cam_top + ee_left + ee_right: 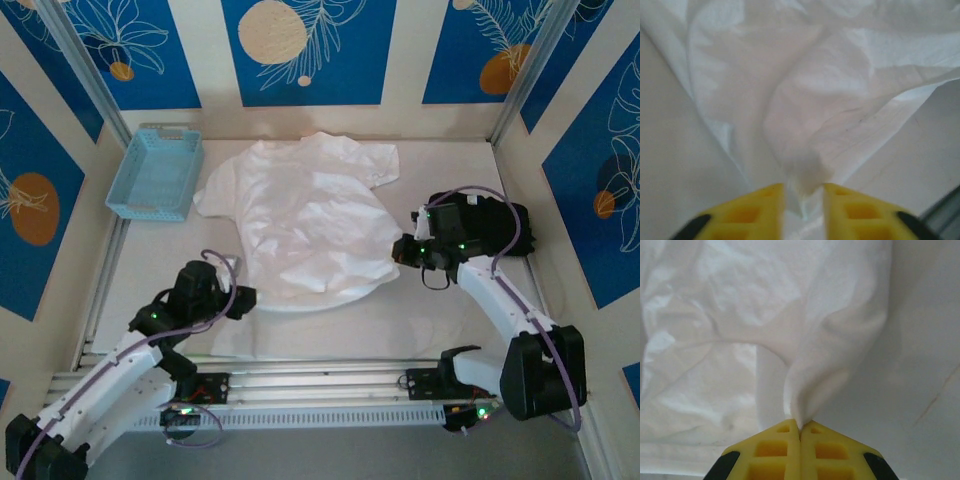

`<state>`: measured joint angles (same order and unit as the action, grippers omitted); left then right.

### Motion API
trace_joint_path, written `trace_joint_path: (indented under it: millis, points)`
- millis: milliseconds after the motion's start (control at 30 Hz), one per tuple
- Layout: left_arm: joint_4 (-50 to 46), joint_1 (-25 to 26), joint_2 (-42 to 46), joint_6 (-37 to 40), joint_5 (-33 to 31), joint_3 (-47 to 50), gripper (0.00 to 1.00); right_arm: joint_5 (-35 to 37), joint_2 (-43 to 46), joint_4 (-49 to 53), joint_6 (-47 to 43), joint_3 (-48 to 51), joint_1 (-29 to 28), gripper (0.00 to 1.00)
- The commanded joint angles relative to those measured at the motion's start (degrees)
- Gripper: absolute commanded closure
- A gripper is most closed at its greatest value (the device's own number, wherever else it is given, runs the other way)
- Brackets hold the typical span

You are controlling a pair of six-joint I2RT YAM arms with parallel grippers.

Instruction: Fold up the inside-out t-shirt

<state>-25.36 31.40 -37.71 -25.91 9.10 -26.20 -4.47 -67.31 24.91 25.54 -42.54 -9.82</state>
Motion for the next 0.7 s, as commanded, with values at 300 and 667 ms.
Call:
trace_joint_path:
  millis: [300, 667]
  points:
    - [15.1, 13.7, -34.5, 23.9, -6.9, -18.7, 0.38, -2.0, -0.9, -3.7, 0.0, 1.1, 5.2, 0.96]
    - [16.5, 19.5, -64.2, 36.7, -5.9, -34.8, 0.41, -4.4, -0.5, -4.5, -0.6, 1.7, 7.1, 0.96]
